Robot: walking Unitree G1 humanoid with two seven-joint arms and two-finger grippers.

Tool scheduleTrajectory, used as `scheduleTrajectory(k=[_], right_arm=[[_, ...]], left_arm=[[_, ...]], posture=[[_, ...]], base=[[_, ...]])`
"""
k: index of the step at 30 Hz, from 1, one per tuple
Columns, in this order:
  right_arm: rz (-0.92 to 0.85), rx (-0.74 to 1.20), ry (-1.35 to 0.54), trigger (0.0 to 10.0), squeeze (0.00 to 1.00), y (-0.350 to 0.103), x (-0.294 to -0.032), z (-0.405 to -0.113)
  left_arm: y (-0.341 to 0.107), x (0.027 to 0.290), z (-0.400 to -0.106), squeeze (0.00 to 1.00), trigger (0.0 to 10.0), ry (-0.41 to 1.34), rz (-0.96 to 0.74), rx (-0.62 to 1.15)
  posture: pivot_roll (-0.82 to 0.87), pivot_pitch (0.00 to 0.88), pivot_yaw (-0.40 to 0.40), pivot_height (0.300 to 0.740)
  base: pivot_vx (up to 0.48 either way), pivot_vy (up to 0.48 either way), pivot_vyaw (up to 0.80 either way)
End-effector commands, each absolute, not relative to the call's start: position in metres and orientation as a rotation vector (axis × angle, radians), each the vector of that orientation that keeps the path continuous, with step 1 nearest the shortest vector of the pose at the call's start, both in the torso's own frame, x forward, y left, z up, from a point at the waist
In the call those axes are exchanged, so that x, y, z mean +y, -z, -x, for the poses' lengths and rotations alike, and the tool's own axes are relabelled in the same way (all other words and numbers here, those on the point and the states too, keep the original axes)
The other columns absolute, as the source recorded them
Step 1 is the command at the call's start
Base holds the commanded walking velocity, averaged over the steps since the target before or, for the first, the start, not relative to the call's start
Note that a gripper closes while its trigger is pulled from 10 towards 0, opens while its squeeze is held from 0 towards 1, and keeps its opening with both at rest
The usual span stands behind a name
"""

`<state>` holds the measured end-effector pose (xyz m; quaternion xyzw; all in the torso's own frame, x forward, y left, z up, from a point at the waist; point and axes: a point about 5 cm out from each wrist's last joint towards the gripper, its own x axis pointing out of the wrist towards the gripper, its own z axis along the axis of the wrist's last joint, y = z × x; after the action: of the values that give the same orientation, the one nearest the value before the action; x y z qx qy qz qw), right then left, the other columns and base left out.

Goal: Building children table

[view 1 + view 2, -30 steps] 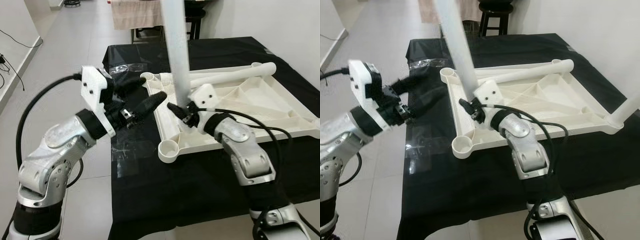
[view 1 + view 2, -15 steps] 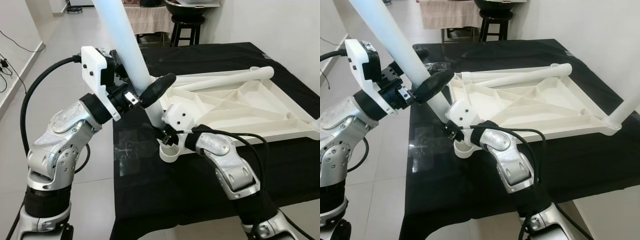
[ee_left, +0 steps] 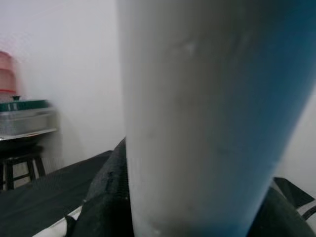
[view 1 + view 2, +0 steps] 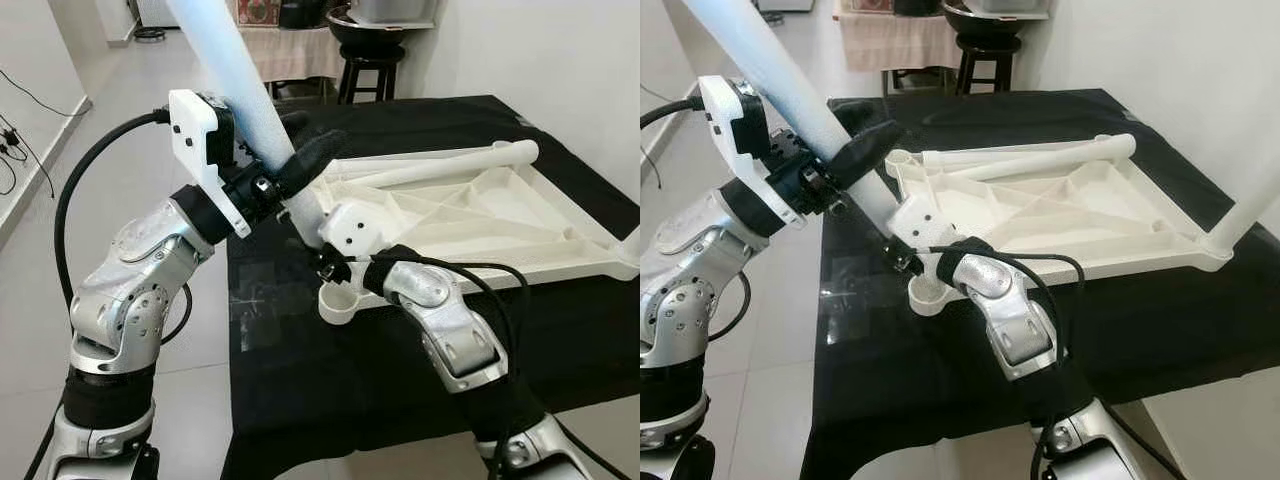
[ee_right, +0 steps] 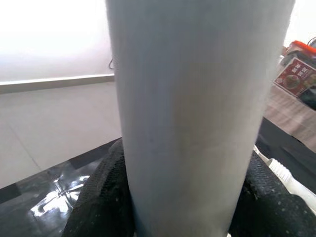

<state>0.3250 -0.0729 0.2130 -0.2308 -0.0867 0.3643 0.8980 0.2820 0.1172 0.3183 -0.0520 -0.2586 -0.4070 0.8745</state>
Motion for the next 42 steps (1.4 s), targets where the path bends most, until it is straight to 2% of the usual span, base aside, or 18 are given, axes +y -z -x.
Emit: scheduleTrajectory(k=[1,6,7,9,10,11,13,16,18,19,20,22,25,26,27,28,42], right_arm=[[0.464,-0.195,-0.718,10.0,0.0,-0.219,-0.076,-0.329],[0.428,-0.197,-0.709,10.0,0.0,-0.22,-0.076,-0.33],[0.382,-0.201,-0.765,10.0,0.64,-0.221,-0.074,-0.326],[0.351,-0.205,-0.808,10.0,0.64,-0.222,-0.073,-0.324],[0.337,-0.221,-0.863,10.0,1.0,-0.224,-0.071,-0.32],[0.32,-0.234,-0.945,10.0,1.0,-0.226,-0.069,-0.315],[0.313,-0.241,-0.995,10.0,1.0,-0.226,-0.068,-0.312],[0.344,-0.204,-1.203,10.0,1.0,-0.222,-0.066,-0.302],[0.349,-0.19,-1.244,10.0,1.0,-0.22,-0.065,-0.3],[0.367,-0.173,-1.271,10.0,0.16,-0.218,-0.064,-0.3],[0.38,-0.153,-1.295,10.0,0.0,-0.215,-0.064,-0.3],[0.374,-0.112,-1.35,10.0,0.0,-0.209,-0.062,-0.299],[0.358,-0.099,-1.373,10.0,0.0,-0.207,-0.06,-0.298],[0.353,-0.09,-1.392,5.1,0.0,-0.205,-0.059,-0.296],[0.349,-0.076,-1.408,3.3,0.0,-0.203,-0.058,-0.295],[0.343,-0.056,-1.414,0.0,0.0,-0.2,-0.057,-0.294],[0.296,-0.005,-1.306,0.0,0.0,-0.19,-0.056,-0.304]], left_arm=[[-0.321,0.116,-0.28,0.0,0.0,0.88,0.114,-0.558],[-0.318,0.116,-0.278,0.0,0.0,0.951,0.114,-0.541],[-0.317,0.117,-0.276,0.0,0.0,1.0,0.1,-0.526],[-0.315,0.117,-0.276,0.0,0.0,1.033,0.091,-0.514],[-0.315,0.118,-0.274,0.0,0.0,1.088,0.082,-0.499],[-0.314,0.119,-0.271,0.0,0.0,1.167,0.06,-0.477],[-0.314,0.12,-0.27,0.0,0.0,1.22,0.047,-0.462],[-0.314,0.123,-0.263,0.0,0.0,1.418,-0.008,-0.404],[-0.314,0.124,-0.262,0.0,0.0,1.467,-0.016,-0.39],[-0.314,0.124,-0.26,0.0,0.0,1.521,-0.029,-0.377],[-0.315,0.123,-0.258,0.0,0.0,1.571,-0.042,-0.373],[-0.318,0.122,-0.255,0.0,0.0,1.644,-0.079,-0.383],[-0.323,0.12,-0.256,0.0,0.0,1.648,-0.068,-0.418],[-0.324,0.119,-0.257,0.0,0.0,1.65,-0.071,-0.43],[-0.326,0.118,-0.258,0.0,0.0,1.647,-0.078,-0.442],[-0.326,0.117,-0.259,0.0,0.0,1.643,-0.083,-0.45],[-0.329,0.117,-0.256,0.0,0.0,1.677,-0.135,-0.468]], posture=[[-0.01,0.039,-0.029,0.74],[0.0,0.032,-0.027,0.74],[0.0,0.03,-0.026,0.74],[0.0,0.026,-0.025,0.74],[0.01,0.023,-0.023,0.74],[0.01,0.017,-0.02,0.74],[0.01,0.014,-0.02,0.74],[0.01,0.002,-0.018,0.74],[0.01,0.002,-0.018,0.74],[0.01,0.001,-0.019,0.74],[0.01,0.001,-0.019,0.74],[0.01,0.0,-0.023,0.74],[0.01,0.0,-0.025,0.74],[0.01,0.0,-0.025,0.74],[0.01,0.0,-0.025,0.74],[0.01,0.001,-0.025,0.74],[0.01,0.022,-0.027,0.74]], base=[[0.0,0.0,0.0],[0.0,0.0,0.0],[0.0,0.0,0.0],[0.0,0.0,0.0],[0.0,0.0,0.0],[0.0,0.0,0.0],[0.0,0.0,0.0],[0.0,0.0,0.0],[0.0,0.0,0.0],[0.0,0.0,0.0],[0.0,0.0,0.0],[0.0,0.0,0.0],[0.0,0.0,0.0],[0.0,0.0,0.0],[0.0,0.0,0.0],[0.0,0.0,0.0],[0.0,0.0,0.0]])
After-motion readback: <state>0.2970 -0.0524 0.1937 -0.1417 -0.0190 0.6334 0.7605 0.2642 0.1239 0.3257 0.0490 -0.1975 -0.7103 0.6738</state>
